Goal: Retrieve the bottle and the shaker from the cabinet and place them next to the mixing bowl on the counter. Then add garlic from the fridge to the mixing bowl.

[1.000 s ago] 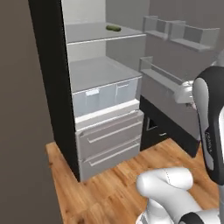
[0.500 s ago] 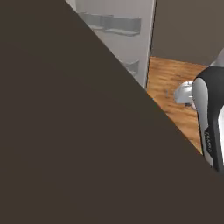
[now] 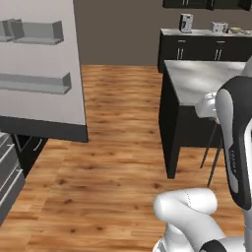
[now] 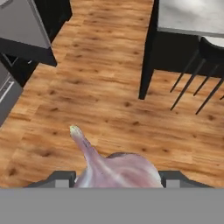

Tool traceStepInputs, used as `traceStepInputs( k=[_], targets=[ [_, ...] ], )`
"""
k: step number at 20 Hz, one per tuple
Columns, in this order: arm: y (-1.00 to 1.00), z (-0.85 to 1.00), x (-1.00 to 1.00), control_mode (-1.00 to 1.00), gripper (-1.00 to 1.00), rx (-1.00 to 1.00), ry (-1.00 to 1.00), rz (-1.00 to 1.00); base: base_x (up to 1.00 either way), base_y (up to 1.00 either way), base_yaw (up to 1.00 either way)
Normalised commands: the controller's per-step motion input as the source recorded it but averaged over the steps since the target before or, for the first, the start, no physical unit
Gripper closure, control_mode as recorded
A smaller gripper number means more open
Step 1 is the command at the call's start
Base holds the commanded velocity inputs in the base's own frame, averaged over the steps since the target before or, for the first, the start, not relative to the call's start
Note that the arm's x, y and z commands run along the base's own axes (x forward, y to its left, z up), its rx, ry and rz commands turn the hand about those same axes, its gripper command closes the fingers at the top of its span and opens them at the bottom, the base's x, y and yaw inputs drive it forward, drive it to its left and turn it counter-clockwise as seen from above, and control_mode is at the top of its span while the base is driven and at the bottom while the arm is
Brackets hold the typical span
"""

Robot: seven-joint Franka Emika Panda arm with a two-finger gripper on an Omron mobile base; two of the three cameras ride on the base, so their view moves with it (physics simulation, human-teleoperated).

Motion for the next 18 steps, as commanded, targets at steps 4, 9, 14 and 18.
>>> traceStepInputs(
  k=[4,9,14,18],
  targets=[
    [0.0,0.0,0.0,1.0,1.0,0.0,0.0,0.0,0.57,0.48,-0.44],
    [0.0,0.0,0.0,1.0,1.0,0.0,0.0,0.0,0.95,0.9,-0.21],
    [0.0,0.0,0.0,1.0,1.0,0.0,0.0,0.0,1.0,0.16,-0.12],
    [0.0,0.0,0.0,1.0,1.0,0.0,0.0,0.0,1.0,-0.33,-0.03]
  ],
)
